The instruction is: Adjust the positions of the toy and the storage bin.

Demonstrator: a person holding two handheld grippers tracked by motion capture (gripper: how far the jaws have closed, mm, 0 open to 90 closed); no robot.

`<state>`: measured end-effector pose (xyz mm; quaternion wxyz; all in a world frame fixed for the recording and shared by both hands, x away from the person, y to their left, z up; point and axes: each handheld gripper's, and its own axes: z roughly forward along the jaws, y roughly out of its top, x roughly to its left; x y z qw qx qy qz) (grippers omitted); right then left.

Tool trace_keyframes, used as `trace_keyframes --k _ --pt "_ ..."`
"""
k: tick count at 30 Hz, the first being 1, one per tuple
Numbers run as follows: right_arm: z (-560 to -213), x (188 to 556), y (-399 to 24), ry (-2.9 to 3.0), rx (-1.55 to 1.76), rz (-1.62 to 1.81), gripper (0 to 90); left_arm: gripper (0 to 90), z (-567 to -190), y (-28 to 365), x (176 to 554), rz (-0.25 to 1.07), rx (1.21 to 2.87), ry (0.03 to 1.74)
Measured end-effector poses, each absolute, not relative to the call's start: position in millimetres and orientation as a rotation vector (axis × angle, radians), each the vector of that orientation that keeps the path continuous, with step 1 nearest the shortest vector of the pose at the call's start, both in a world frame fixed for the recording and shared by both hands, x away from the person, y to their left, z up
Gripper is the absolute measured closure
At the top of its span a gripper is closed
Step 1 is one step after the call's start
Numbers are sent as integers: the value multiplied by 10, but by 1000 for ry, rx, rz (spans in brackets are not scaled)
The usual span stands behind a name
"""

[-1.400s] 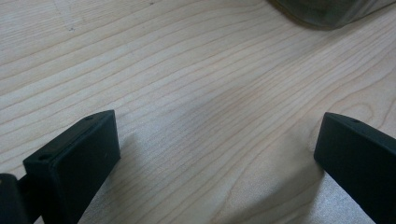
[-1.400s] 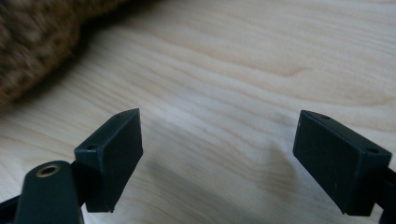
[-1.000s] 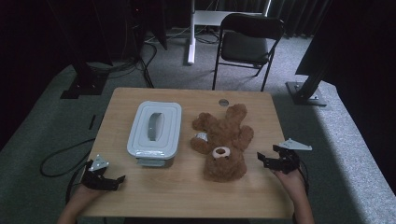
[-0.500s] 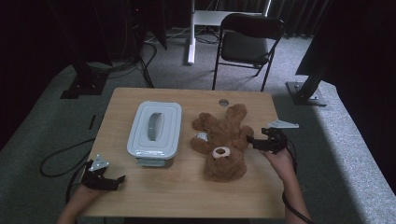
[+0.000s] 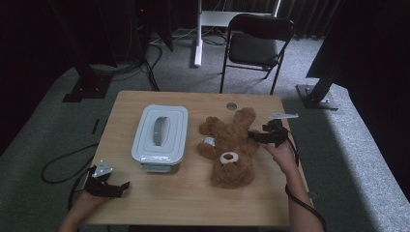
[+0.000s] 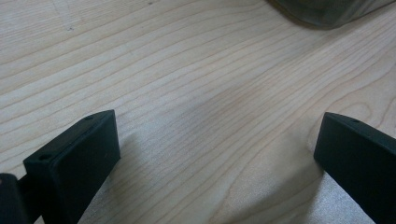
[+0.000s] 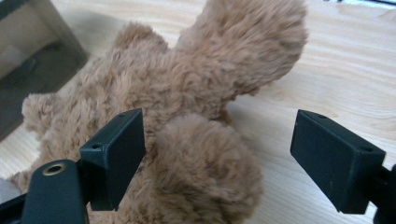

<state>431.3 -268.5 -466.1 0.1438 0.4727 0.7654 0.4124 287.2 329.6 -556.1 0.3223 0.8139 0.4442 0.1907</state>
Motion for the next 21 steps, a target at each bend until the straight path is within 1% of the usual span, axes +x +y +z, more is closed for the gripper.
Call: trace_keyframes --k 1,2,3,5,6,12,14,17,21 --pt "-4676 4321 -2673 2219 1364 1181 175 9 -5561 3295 2872 501 2136 1167" --pt "-4695 4327 -2665 2232 1369 1176 224 9 -5561 3295 2872 501 2136 1168" --pt "-4714 4330 -2660 2242 1376 1177 232 10 -5561 3294 2872 501 2136 1169" --pt "-4752 4313 -2660 2267 1369 1178 305 9 -5560 3294 2872 501 2136 1169" --pt "-4764 4301 -2660 2269 1367 1168 321 10 -5560 3293 2871 501 2136 1169" --pt "-4861 4157 -2719 2315 1340 1154 559 10 -5560 3289 2867 503 2134 1172" --pt "-4888 4106 -2766 2325 1346 1169 618 10 -5560 3288 2867 503 2134 1174" --pt "-4915 4023 -2798 2349 1327 1136 679 10 -5560 3286 2866 504 2133 1176" --pt "-4917 3894 -2793 2385 1282 1118 709 10 -5560 3287 2867 504 2133 1176"
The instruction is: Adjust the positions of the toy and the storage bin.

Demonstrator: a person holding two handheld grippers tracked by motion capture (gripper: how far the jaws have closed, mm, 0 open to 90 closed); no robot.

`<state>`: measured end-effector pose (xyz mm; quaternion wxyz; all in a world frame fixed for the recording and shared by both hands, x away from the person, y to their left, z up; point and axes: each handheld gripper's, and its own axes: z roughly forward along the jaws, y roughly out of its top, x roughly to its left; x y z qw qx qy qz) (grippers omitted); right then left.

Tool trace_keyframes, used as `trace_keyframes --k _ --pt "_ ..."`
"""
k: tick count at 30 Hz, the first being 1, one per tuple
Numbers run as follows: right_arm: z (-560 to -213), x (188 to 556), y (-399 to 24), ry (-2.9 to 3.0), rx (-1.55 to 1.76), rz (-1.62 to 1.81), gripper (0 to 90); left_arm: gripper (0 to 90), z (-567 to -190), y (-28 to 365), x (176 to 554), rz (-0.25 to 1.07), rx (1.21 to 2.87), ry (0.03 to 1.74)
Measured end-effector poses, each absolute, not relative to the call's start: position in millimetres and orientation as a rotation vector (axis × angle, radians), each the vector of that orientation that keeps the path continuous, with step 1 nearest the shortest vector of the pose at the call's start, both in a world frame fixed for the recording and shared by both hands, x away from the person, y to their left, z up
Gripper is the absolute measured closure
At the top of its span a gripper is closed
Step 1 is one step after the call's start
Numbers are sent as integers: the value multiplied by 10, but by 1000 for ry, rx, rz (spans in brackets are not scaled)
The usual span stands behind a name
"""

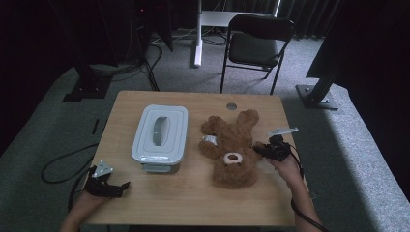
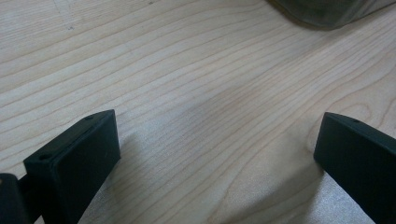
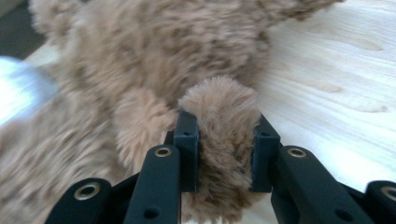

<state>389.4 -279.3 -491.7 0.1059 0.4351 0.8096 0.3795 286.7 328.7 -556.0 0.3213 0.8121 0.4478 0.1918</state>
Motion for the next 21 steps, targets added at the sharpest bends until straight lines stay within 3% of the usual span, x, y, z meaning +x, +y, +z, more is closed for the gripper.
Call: trace_keyframes --k 21 --pt "-4941 3184 -2288 2570 998 1305 703 10 -5561 3281 2871 506 2129 1181"
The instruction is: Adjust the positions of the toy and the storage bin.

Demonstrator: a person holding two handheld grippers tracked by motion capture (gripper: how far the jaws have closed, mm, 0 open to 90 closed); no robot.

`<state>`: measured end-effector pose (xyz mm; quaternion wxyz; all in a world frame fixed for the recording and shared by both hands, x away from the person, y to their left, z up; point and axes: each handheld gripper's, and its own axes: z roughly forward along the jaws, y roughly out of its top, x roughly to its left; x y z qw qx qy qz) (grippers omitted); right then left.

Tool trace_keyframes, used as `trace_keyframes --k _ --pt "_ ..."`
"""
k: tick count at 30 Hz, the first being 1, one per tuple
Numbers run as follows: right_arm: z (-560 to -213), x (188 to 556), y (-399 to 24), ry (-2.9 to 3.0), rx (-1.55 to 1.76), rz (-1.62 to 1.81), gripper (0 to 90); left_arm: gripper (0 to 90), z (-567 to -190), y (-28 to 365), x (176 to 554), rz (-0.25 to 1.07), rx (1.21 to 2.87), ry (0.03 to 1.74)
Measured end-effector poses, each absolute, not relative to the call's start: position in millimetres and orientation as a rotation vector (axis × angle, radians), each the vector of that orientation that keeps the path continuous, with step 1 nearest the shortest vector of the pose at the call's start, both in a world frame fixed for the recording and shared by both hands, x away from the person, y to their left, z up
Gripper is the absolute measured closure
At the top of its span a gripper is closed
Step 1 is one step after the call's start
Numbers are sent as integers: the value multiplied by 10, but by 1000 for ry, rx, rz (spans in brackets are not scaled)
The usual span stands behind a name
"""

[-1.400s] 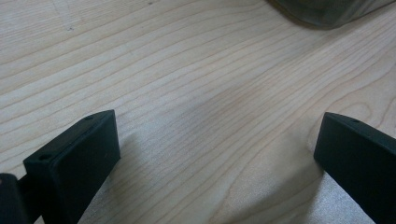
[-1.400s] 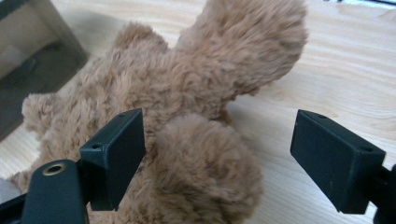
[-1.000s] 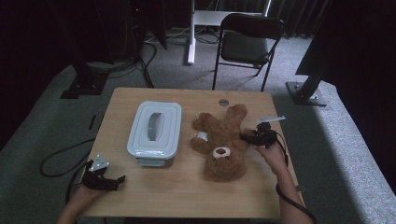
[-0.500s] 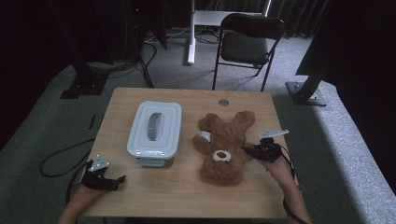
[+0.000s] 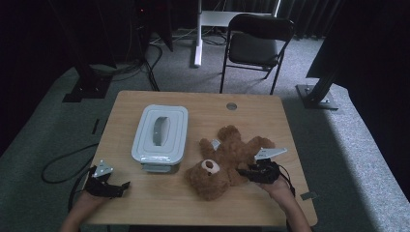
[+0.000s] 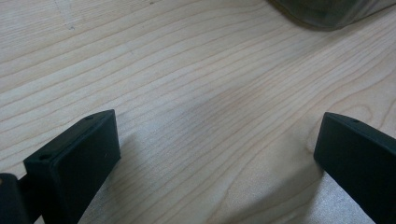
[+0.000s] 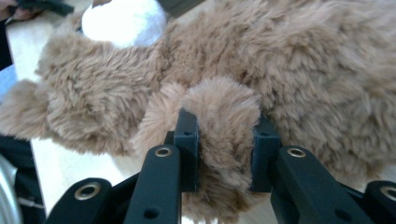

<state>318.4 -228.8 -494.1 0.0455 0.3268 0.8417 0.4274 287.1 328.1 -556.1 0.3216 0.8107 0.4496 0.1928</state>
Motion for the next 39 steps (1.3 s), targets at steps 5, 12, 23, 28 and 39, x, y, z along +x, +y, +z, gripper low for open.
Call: trace_keyframes --k 5,12,23,28,39 --pt "-4856 3186 -2344 2521 1032 1328 536 10 -5561 3281 2872 507 2129 1181" --pt "-4419 3391 -2414 2373 1023 1410 398 10 -5561 3283 2875 505 2132 1176" --pt "-4759 3886 -1984 2508 1158 1233 160 12 -5561 3283 2866 505 2132 1176" --pt "-4885 3777 -1920 2520 1123 1151 157 12 -5561 3283 2866 504 2132 1176" --pt "-5000 3638 -1774 2452 1056 1040 492 12 -5561 3283 2866 504 2132 1176"
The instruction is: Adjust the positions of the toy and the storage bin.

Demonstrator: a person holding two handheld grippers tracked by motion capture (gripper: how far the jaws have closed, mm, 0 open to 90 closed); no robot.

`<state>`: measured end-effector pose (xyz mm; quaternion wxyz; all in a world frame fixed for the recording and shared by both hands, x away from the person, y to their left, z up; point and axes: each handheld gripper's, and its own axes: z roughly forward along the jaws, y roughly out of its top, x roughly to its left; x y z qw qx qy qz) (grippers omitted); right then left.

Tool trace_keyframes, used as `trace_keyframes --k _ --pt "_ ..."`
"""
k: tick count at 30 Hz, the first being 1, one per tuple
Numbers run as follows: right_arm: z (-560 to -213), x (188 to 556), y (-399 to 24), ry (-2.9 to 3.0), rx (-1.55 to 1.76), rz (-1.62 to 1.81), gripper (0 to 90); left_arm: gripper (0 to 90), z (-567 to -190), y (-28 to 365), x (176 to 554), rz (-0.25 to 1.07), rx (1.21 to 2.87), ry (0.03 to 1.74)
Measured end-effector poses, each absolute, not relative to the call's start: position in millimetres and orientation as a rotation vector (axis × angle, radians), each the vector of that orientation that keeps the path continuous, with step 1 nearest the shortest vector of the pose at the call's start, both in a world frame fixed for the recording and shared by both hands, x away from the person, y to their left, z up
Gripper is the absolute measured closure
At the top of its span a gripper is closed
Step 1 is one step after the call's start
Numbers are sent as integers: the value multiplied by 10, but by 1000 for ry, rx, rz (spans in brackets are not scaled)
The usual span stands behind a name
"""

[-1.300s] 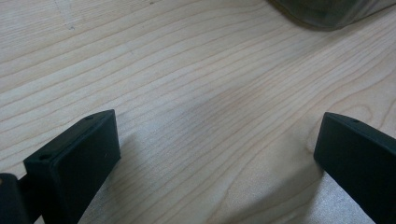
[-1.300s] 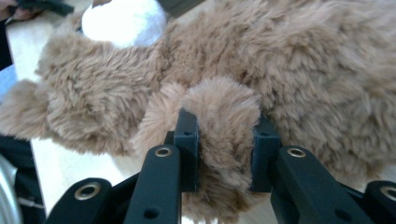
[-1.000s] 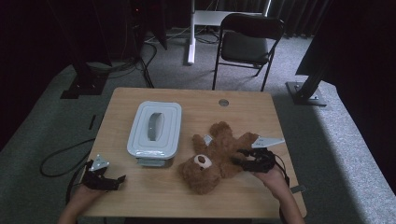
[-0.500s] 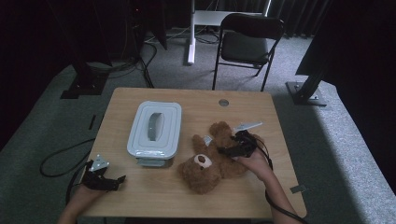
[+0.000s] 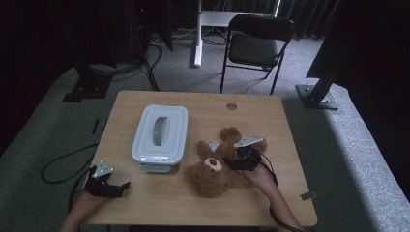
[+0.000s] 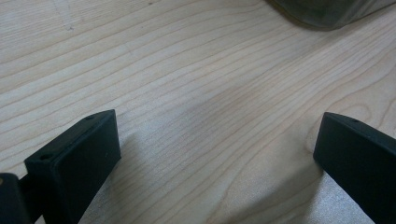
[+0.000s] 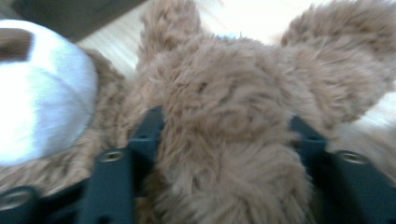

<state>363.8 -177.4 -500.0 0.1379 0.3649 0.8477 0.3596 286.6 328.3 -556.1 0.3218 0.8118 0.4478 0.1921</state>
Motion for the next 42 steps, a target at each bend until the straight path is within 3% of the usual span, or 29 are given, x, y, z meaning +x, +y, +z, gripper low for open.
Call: trace_keyframes --k 3,7,22,26,31,36,42 --pt "-4923 3625 -1796 2406 1111 1141 630 12 -5561 3283 2866 504 2132 1176" --pt "-4822 3686 -1889 2293 1200 1230 727 12 -5561 3283 2866 504 2132 1176" --pt "-4736 4189 -2154 1817 1588 1278 743 12 -5561 3283 2866 505 2132 1176" --pt "-4948 4203 -2115 1836 1636 1316 665 12 -5561 3282 2866 504 2131 1176" --pt "-4810 4130 -2191 1880 1609 1280 507 12 -5561 3283 2866 504 2131 1176" --pt "-4599 3998 -2394 1866 1606 1314 470 12 -5561 3283 2866 504 2132 1176" --pt "-4497 3940 -2803 1855 1652 1319 328 12 -5561 3283 2866 504 2131 1176"
